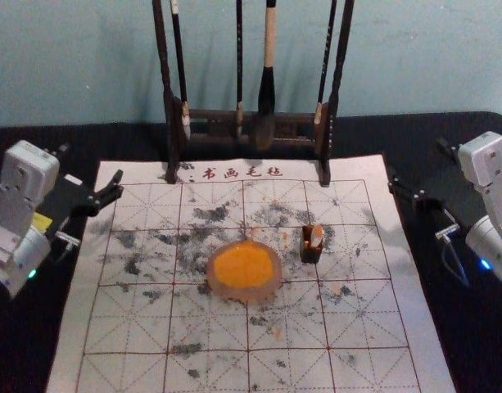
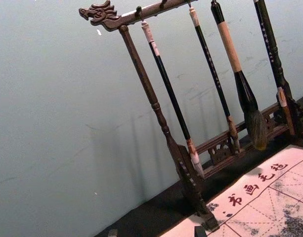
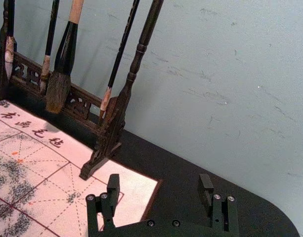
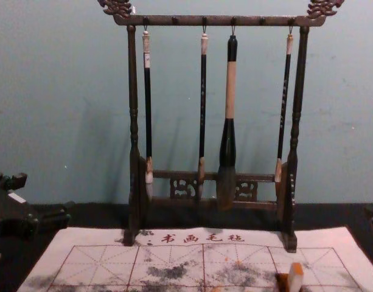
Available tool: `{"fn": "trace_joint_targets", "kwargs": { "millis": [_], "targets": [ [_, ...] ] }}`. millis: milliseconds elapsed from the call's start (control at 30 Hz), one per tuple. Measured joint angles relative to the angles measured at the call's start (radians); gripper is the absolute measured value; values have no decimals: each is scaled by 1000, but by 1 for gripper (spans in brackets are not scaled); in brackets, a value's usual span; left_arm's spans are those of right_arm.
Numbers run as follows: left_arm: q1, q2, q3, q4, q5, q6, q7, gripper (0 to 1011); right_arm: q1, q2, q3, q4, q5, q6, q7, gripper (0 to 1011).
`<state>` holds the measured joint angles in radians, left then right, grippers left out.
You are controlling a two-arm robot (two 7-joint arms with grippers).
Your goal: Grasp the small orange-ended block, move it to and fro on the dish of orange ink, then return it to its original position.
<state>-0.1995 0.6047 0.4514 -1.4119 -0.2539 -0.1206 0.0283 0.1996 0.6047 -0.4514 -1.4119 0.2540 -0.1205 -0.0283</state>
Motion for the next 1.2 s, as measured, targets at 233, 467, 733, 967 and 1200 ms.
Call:
{"fn": "trace_joint_targets", "kwargs": {
  "millis": [233,467,733,967,1200],
  "targets": [
    [0,0,0,0,0,0,0,1001,0,0,0,0,0,0,0,1000],
    [0,0,0,0,0,0,0,1001,0,0,0,0,0,0,0,1000],
    [0,0,0,0,0,0,0,1001,0,0,0,0,0,0,0,1000],
    [0,0,0,0,0,0,0,1001,0,0,0,0,0,0,0,1000],
    [0,0,0,0,0,0,0,1001,0,0,0,0,0,0,0,1000]
  ]
}}
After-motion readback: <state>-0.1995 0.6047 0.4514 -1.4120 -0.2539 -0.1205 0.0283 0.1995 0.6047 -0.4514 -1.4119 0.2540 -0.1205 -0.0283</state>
